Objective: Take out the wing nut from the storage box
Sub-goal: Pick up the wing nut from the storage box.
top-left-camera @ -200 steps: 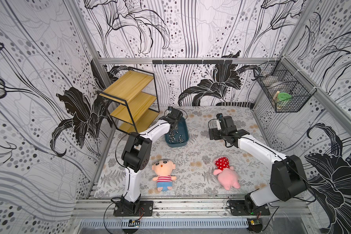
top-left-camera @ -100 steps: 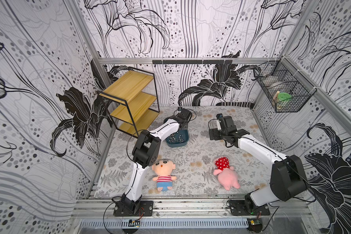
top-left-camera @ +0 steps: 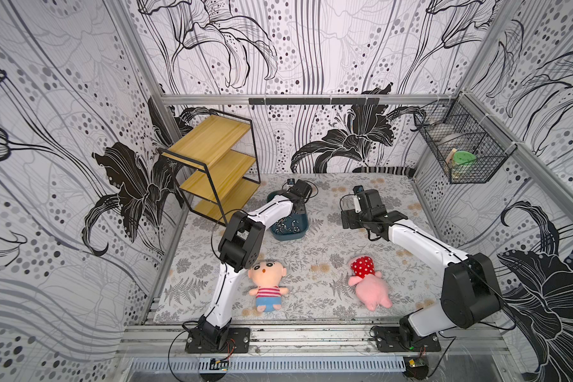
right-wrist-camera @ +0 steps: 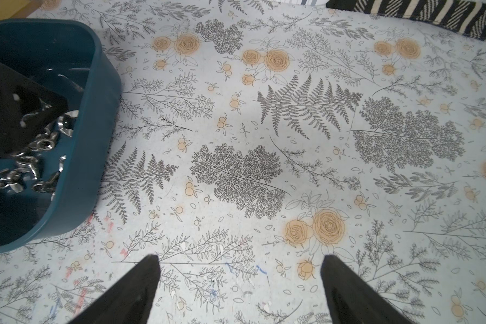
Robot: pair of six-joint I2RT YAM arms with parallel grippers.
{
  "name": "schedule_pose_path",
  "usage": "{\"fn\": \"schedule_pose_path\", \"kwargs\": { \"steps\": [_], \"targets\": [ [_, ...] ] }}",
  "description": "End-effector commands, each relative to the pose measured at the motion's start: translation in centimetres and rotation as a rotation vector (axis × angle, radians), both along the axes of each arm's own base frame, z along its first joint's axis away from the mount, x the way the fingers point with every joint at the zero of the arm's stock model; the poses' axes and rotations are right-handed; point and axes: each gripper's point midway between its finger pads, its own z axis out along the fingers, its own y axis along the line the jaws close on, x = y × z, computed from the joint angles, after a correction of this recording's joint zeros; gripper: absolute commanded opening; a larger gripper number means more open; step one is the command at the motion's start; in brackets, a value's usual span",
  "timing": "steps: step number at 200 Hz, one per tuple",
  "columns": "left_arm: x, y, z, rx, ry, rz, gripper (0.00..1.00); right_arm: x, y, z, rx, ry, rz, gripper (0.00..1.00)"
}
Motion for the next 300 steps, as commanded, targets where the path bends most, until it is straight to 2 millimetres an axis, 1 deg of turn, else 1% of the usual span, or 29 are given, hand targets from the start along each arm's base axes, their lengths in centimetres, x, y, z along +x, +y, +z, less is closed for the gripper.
{"fn": "schedule_pose_path", "kwargs": {
  "steps": [1,60,110,157,204,220,244,265,287,300],
  "targets": [
    [0.8,0.8,-0.6,-0.002,-0.016,0.036,0.36,-0.2,0.5,0.9,0.017,0.000,0.013,0.96],
    [0.6,0.5,-2.5,-0.008,0.018,0.031,0.34,0.0,0.7,0.8,0.022,0.003,0.016,0.96],
    [0.6,0.4,-3.4,-0.016,0.022,0.023,0.30,0.1,0.9,0.7,0.020,0.006,0.020,0.96],
    [0.2,0.5,-4.7,-0.006,0.045,0.023,0.27,0.1,1.1,0.6,0.020,0.009,0.022,0.96],
    [-0.2,0.8,-4.9,0.001,0.052,0.025,0.27,0.2,1.2,0.3,0.019,0.014,0.024,0.96],
    [-0.2,0.8,-4.9,0.002,0.053,0.023,0.25,0.2,1.2,0.3,0.019,0.015,0.025,0.96],
    [-0.4,0.8,-5.2,0.002,0.060,0.020,0.19,0.3,1.3,0.2,0.019,0.016,0.027,0.96],
    [-0.4,0.7,-5.2,-0.001,0.060,0.018,0.17,0.2,1.4,0.1,0.019,0.019,0.028,0.96],
    [-0.3,0.6,-4.9,-0.008,0.053,0.015,0.11,0.2,1.4,0.1,0.018,0.020,0.028,0.96],
    [-0.2,0.5,-4.6,-0.013,0.048,0.012,0.10,0.2,1.4,0.1,0.017,0.020,0.028,0.96]
  ]
}}
